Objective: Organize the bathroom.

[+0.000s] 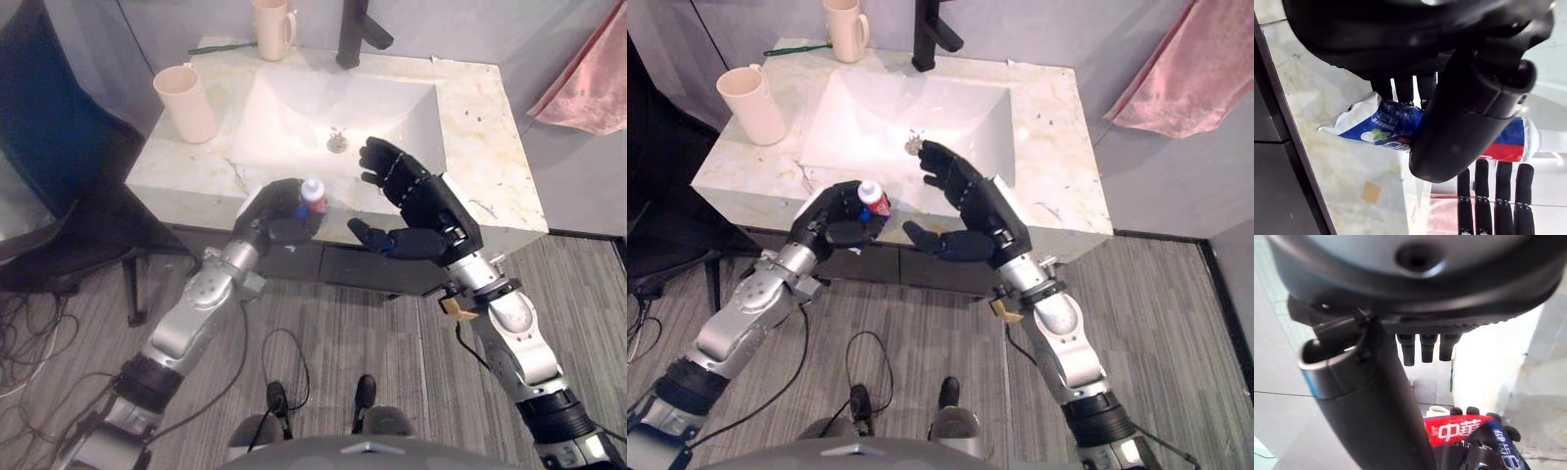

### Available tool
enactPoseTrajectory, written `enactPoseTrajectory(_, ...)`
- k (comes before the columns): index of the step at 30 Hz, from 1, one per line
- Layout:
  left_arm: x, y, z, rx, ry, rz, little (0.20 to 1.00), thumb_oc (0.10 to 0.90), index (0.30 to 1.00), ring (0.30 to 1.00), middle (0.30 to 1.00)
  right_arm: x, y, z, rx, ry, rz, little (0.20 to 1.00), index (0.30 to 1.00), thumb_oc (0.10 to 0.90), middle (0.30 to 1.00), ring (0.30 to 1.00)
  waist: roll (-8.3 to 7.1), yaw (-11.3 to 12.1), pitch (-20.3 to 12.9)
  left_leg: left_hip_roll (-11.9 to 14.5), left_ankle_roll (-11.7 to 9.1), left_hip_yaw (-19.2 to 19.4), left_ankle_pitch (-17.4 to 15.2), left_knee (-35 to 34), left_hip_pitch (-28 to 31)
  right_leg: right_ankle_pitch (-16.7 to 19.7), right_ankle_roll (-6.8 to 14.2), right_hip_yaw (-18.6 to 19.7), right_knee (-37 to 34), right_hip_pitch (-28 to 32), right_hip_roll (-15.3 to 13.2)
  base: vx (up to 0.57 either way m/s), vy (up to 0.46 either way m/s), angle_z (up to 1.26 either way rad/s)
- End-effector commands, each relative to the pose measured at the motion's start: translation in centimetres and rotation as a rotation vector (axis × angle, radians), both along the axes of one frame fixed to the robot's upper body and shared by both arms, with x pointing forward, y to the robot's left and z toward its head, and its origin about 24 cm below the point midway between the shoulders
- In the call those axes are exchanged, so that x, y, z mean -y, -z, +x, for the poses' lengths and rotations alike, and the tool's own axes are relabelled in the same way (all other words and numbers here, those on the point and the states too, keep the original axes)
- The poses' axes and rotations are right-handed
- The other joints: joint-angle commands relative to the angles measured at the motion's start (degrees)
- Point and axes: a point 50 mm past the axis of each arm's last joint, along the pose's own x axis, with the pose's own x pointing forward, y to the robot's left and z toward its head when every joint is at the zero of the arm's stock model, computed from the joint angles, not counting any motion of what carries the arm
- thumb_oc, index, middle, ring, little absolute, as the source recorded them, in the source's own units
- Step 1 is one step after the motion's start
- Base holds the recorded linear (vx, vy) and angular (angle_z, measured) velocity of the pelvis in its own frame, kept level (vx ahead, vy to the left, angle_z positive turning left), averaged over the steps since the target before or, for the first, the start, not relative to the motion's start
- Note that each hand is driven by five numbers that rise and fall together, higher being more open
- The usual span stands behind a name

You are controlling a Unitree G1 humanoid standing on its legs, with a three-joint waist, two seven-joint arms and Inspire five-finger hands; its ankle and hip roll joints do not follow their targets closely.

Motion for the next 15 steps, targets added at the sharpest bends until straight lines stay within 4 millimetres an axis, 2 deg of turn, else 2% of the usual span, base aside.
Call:
enactPoseTrajectory(1, 2.3, -6.0, 1.4, 0.292, 0.093, -0.103, 0.300, 0.400, 0.300, 0.300, 0.300, -0.1, -3.6, 1.0, 0.206, -0.005, 0.007, 0.900, 0.900, 0.800, 0.900, 0.900, 2.88, 0.2, -4.0, -2.4, -2.5, 0.7, -5.9, 2.2, 1.9, -9.6, 4.3, -0.8, 3.4, 0.8, 3.9, 0.00, 0.000, 0.00)
enactPoseTrajectory(9, 2.7, -5.7, 1.6, 0.279, 0.114, -0.086, 0.300, 0.400, 0.300, 0.300, 0.300, -1.1, -3.0, 2.0, 0.161, -0.028, -0.071, 0.900, 0.900, 0.800, 0.900, 0.900, 2.67, 1.2, -4.3, -2.6, -2.6, 0.0, -5.9, 1.5, 2.7, -9.5, 4.5, -1.5, 3.2, 1.4, 3.8, 0.00, -0.006, 0.03)
enactPoseTrajectory(15, 2.9, -5.5, 1.8, 0.264, 0.117, -0.081, 0.300, 0.400, 0.300, 0.300, 0.300, -1.4, -3.7, 2.6, 0.190, -0.022, -0.058, 0.900, 0.900, 0.800, 0.900, 0.900, 2.60, 1.7, -4.5, -2.7, -2.6, -0.5, -5.9, 1.1, 3.2, -9.5, 4.5, -1.8, 2.9, 1.9, 3.9, 0.01, -0.001, 0.04)
